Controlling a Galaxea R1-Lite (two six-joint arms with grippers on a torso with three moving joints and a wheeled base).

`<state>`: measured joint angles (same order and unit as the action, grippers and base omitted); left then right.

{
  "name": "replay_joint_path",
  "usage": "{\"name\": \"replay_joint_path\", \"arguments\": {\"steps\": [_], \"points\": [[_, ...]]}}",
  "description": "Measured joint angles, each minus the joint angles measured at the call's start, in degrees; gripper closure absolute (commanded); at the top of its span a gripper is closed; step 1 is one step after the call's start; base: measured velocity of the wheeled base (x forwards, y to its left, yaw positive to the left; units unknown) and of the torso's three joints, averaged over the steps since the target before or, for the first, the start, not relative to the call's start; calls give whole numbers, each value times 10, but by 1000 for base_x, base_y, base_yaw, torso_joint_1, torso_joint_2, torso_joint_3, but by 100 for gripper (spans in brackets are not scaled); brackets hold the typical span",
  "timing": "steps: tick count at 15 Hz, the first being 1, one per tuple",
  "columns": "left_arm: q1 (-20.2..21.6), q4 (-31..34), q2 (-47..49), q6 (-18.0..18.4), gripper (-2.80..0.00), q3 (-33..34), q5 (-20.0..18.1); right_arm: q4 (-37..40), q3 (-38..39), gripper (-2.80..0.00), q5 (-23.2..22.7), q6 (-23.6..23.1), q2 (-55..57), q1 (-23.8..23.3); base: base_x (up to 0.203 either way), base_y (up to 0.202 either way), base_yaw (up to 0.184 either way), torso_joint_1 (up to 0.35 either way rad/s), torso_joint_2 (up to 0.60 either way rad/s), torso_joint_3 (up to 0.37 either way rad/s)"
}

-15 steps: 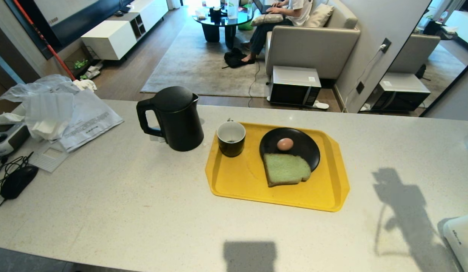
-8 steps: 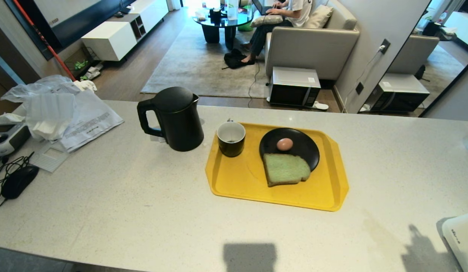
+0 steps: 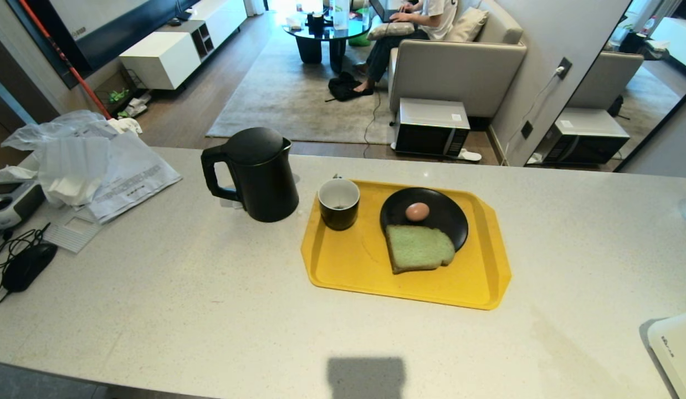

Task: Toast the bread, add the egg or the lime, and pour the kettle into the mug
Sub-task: Pick up the kettle

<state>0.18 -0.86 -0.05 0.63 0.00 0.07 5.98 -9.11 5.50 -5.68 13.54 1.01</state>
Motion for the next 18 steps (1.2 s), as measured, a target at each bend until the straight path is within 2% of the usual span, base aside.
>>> {"name": "replay_joint_path", "arguments": {"steps": [3,6,11,18], "points": [[0,0,0,0,0,0,0,-62,63,0,-36,-6,-57,-4,0,0,0,0,0,0],[0,0,0,0,0,0,0,-64,87,0,-76,-4,-111,-8,0,0,0,0,0,0],[0,0,0,0,0,0,0,-63,91,0,-75,21,-135,-9,0,0,0,0,0,0],[0,0,0,0,0,0,0,-63,91,0,-75,24,-137,-9,0,0,0,0,0,0]]}}
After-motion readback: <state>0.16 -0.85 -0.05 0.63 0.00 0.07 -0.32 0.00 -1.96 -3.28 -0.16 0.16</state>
